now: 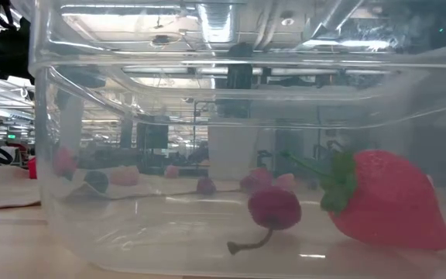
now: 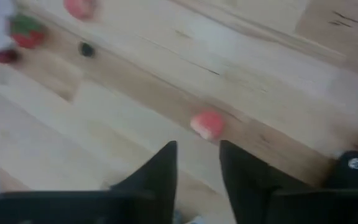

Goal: Pick and placing Produce into tupperware
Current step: Put the bottom right peach into the transparent bin

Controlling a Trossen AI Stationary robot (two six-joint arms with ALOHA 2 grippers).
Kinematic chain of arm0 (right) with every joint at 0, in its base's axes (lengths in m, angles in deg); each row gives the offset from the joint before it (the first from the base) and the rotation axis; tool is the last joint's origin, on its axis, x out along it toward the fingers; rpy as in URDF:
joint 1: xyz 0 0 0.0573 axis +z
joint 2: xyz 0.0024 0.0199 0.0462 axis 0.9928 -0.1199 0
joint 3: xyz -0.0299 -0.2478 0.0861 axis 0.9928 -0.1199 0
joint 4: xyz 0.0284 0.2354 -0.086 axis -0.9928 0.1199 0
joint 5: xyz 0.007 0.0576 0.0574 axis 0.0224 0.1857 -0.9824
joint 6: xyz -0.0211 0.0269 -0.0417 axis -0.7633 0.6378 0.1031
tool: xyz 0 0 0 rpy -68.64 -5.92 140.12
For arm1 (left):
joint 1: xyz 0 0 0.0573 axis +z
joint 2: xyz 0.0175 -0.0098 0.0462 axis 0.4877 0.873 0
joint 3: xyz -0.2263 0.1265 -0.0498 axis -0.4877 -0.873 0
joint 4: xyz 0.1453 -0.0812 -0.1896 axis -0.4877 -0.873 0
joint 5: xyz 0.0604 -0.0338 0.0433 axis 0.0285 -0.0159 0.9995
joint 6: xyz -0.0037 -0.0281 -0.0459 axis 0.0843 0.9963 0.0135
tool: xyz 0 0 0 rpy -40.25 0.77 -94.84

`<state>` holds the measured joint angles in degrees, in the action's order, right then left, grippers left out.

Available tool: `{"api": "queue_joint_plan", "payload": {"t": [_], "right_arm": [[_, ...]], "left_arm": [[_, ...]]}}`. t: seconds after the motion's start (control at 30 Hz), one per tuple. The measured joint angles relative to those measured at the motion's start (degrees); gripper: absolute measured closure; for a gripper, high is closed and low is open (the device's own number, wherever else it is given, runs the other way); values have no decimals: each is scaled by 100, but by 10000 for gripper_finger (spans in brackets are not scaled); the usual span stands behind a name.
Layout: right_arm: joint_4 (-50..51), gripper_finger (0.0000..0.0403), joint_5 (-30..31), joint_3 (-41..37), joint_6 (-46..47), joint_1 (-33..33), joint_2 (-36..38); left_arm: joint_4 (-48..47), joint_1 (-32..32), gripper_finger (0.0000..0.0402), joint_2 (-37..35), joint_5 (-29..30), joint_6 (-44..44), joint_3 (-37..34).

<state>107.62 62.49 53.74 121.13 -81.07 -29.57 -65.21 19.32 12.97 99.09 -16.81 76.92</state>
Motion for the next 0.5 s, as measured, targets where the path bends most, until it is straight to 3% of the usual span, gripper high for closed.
{"api": "queue_joint_plan", "payload": {"t": [0.23,0.5], "right_arm": [[-25,137,-25,0,-153,-174,-1008],[-504,117,-220,4,-324,-182,-2000]], "left_arm": [[-44,-1,253,0,0,6,0],[-59,-1,253,0,-2,138,0]]}}
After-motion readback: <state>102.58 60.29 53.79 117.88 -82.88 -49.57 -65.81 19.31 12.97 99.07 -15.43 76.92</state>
